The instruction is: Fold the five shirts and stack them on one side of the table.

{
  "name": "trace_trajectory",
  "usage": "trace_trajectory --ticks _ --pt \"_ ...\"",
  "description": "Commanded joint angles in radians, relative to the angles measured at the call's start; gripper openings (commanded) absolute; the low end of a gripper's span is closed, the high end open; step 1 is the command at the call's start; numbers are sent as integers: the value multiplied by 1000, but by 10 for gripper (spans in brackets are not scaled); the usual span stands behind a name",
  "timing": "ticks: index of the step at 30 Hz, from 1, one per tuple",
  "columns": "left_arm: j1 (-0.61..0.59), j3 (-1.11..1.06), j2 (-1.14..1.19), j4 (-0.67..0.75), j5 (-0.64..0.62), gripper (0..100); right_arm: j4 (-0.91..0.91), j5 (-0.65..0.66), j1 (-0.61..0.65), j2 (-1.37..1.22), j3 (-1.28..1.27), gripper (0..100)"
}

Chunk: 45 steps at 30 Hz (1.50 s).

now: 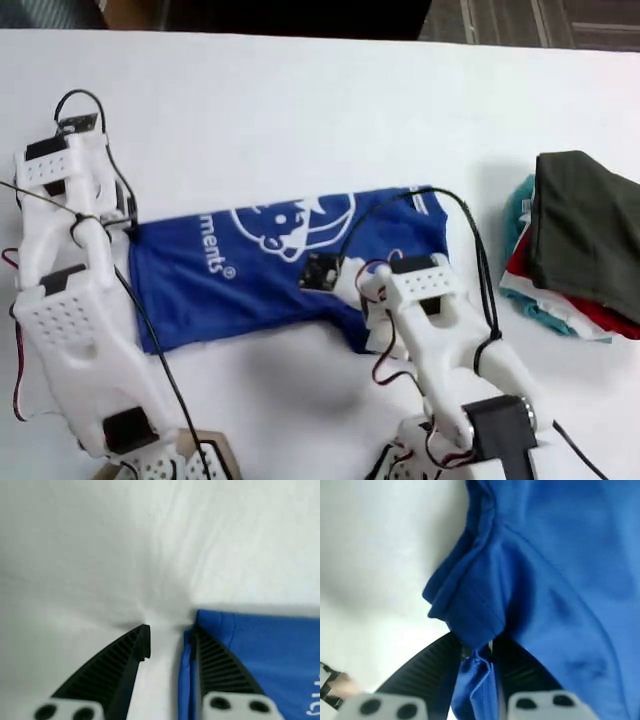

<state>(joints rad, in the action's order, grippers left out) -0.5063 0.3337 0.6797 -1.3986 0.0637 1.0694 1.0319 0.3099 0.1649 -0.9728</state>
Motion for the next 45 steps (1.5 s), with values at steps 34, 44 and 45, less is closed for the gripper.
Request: trace_trajectory --ticks 34,44,45 --pt "-5 -1 -3 18 2 162 54 -29 71 -102 41 170" --pt "-5 -1 -3 18 2 162 84 -49 74 -105 41 172" --pt "-5 -1 -3 17 2 162 84 -49 74 -105 41 171"
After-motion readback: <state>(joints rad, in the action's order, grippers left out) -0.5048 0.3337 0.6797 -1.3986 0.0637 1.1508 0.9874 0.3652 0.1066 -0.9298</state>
